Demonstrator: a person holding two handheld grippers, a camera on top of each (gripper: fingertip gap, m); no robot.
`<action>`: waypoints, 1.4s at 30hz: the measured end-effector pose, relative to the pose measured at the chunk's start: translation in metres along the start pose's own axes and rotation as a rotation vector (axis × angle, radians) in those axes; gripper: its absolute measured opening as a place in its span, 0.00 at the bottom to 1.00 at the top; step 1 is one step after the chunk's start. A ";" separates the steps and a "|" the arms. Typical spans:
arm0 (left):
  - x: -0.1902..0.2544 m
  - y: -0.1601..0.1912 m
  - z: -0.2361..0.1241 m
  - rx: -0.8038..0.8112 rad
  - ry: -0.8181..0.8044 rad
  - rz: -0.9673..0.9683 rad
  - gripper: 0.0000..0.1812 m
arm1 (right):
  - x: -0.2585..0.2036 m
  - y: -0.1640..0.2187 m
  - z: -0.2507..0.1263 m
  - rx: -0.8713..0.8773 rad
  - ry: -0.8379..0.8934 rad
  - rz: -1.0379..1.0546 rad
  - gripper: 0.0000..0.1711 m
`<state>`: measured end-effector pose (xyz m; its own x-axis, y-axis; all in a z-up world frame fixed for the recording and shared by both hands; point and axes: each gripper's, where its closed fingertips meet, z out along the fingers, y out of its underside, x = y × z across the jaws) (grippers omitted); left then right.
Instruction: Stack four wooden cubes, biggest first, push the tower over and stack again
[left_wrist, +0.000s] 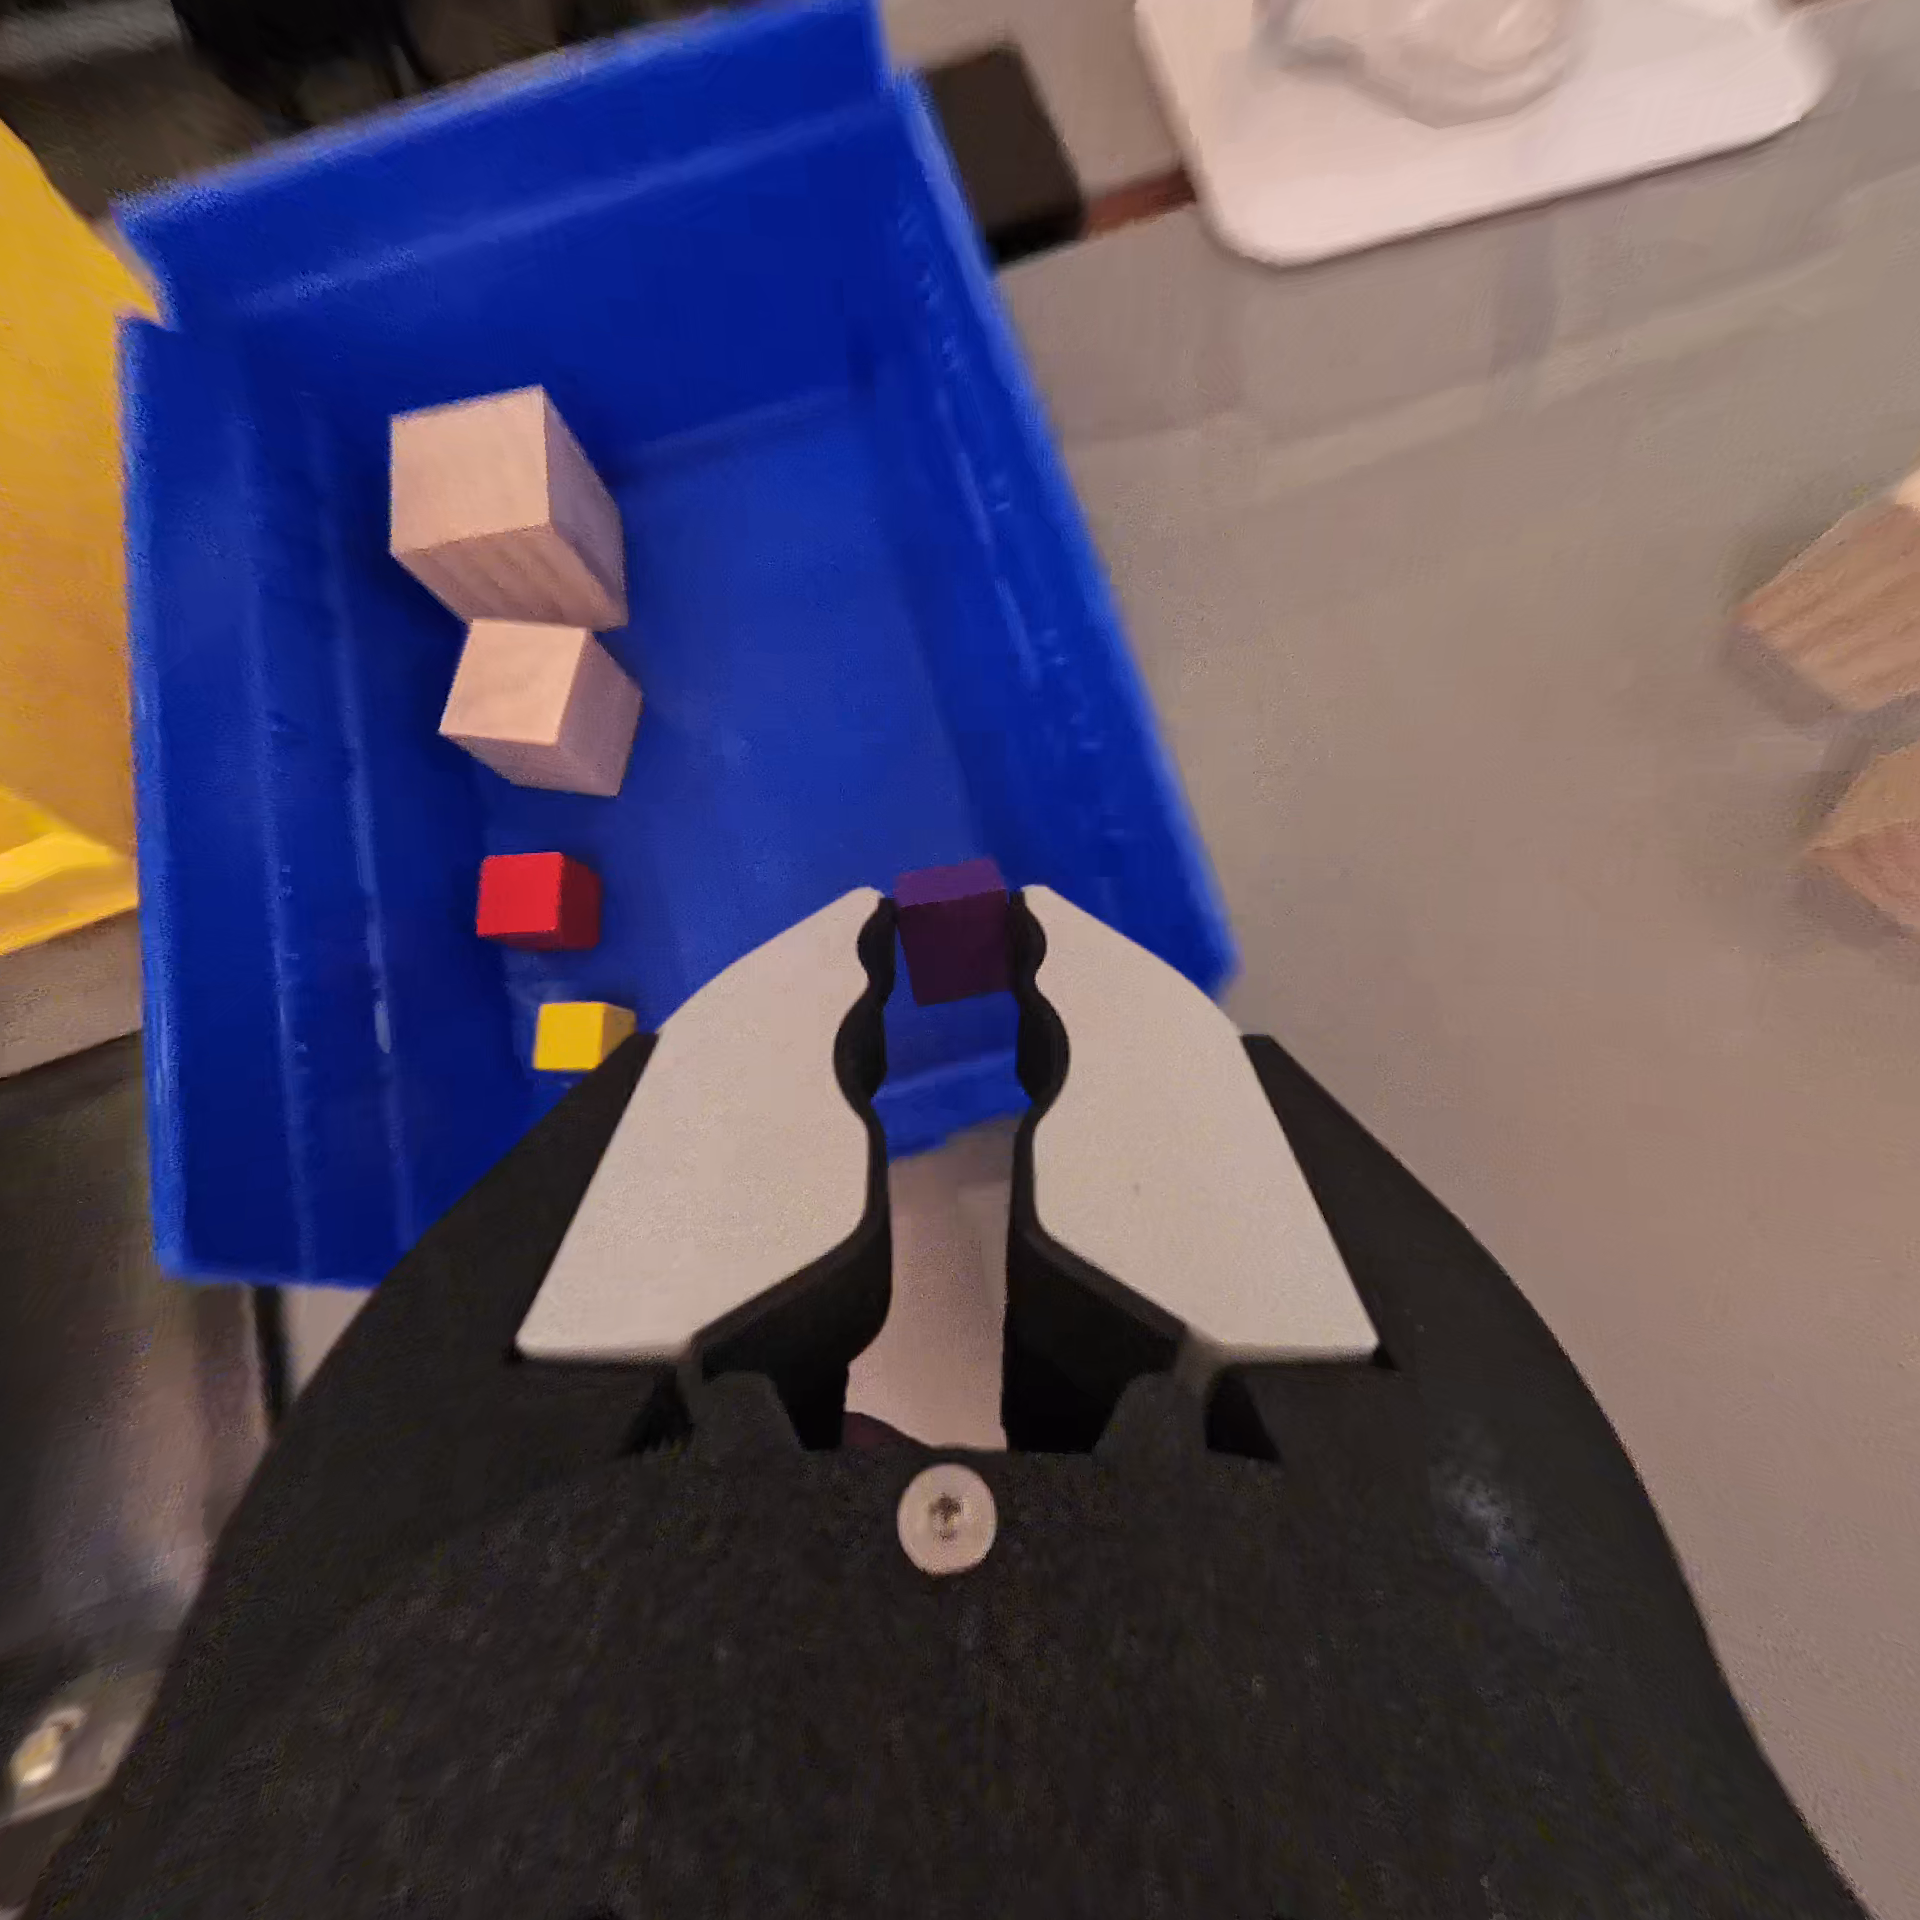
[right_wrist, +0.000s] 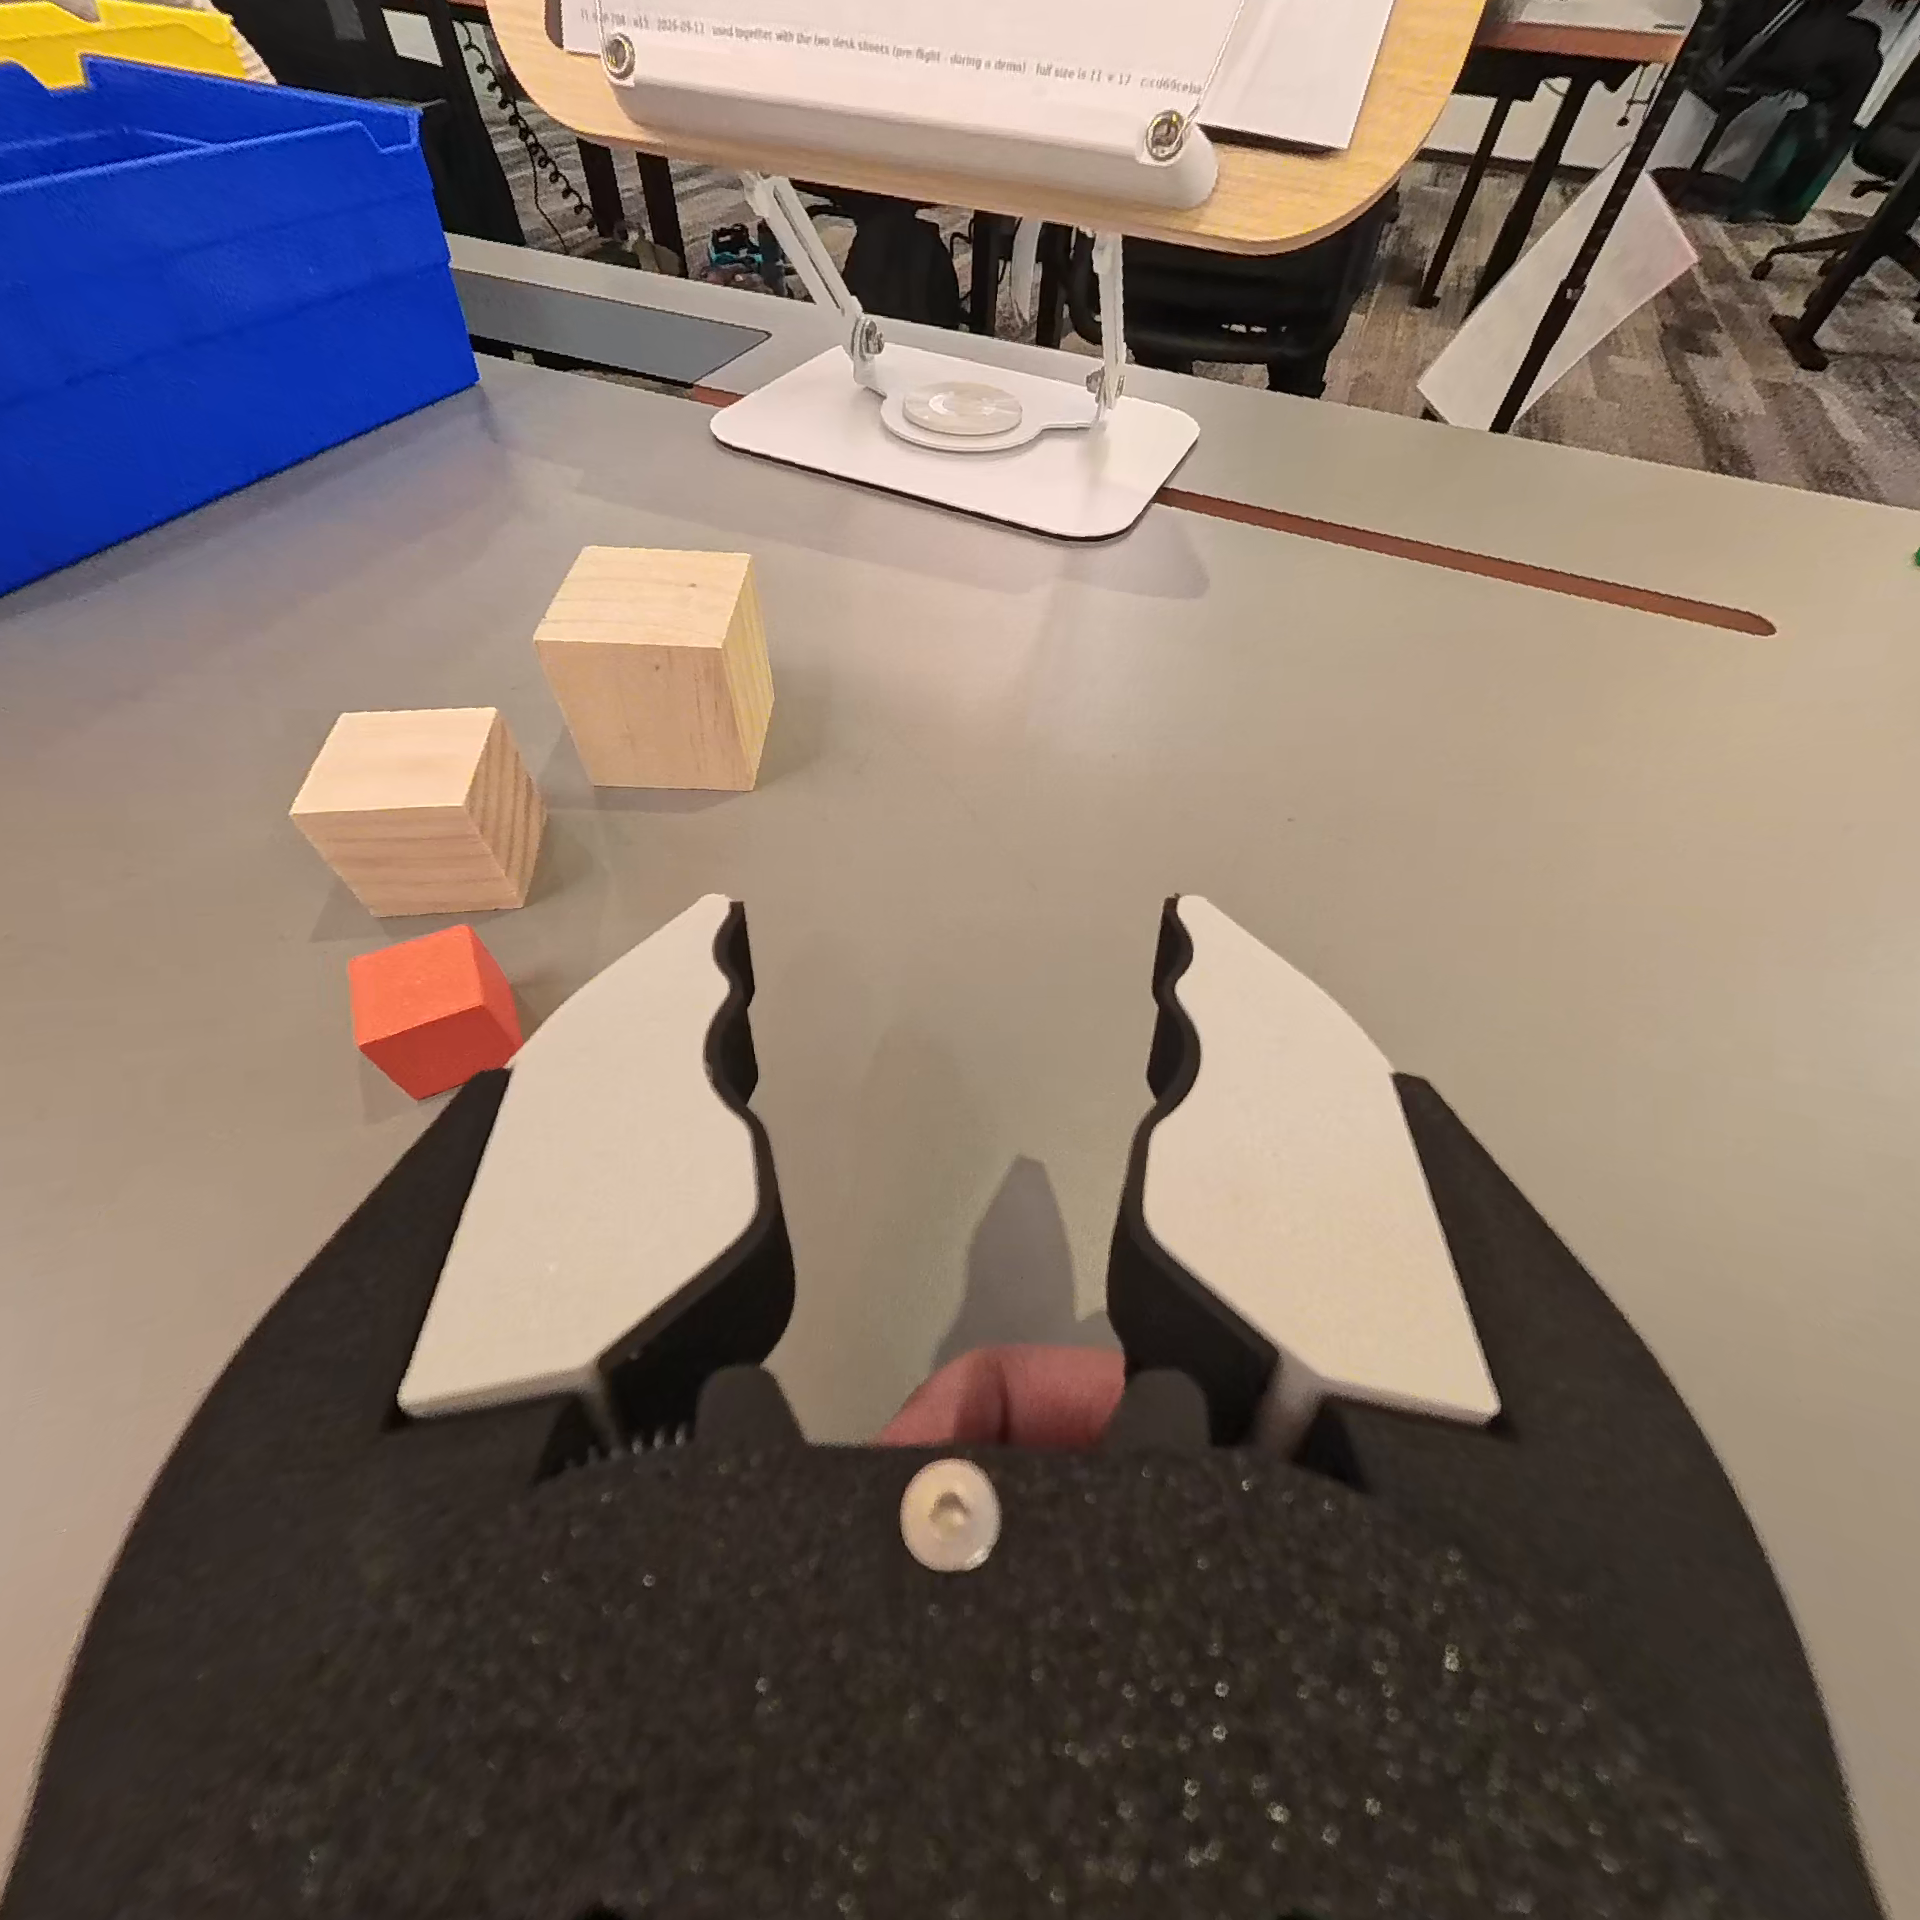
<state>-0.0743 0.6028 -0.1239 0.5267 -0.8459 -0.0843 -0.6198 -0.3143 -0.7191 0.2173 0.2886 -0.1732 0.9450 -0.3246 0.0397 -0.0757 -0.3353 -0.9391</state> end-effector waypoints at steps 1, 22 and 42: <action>0.015 0.004 -0.015 0.059 0.021 0.025 0.11 | 0.000 0.000 0.000 0.000 -0.002 -0.003 0.43; 0.227 0.062 -0.009 0.121 0.394 0.332 0.11 | -0.010 -0.006 -0.002 0.042 -0.024 -0.062 0.43; 0.233 0.044 0.008 0.346 0.425 0.136 0.27 | -0.014 -0.001 -0.004 0.007 -0.061 -0.080 0.44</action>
<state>0.0258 0.3953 -0.1812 0.1303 -0.9906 0.0420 -0.4008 -0.0914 -0.9116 0.2028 0.2896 -0.1711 0.9656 -0.2424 0.0943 0.0030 -0.3522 -0.9359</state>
